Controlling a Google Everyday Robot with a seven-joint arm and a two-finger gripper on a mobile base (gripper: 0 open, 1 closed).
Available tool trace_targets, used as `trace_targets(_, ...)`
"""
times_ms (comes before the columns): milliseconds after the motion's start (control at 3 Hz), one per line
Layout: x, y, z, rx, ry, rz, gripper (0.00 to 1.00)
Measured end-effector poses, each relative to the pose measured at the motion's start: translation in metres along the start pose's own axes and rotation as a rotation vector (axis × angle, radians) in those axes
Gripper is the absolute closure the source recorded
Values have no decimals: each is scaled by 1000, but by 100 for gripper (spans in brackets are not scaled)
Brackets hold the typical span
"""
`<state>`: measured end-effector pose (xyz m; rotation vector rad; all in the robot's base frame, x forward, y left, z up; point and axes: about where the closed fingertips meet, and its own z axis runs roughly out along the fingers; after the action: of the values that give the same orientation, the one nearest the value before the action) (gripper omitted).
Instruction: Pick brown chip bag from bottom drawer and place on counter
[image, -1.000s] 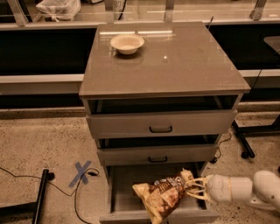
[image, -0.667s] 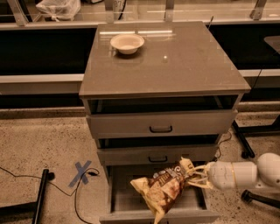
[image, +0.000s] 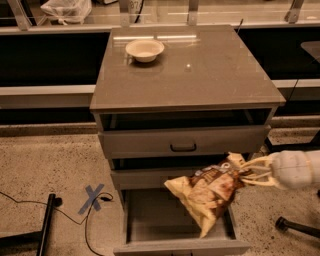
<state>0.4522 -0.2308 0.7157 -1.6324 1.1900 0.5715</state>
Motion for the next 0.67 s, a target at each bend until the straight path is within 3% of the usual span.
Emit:
trace_targets(333, -54, -33, -103, 51, 7, 89, 100)
trace_targets(667, -101, -64, -165, 112, 28, 124, 100)
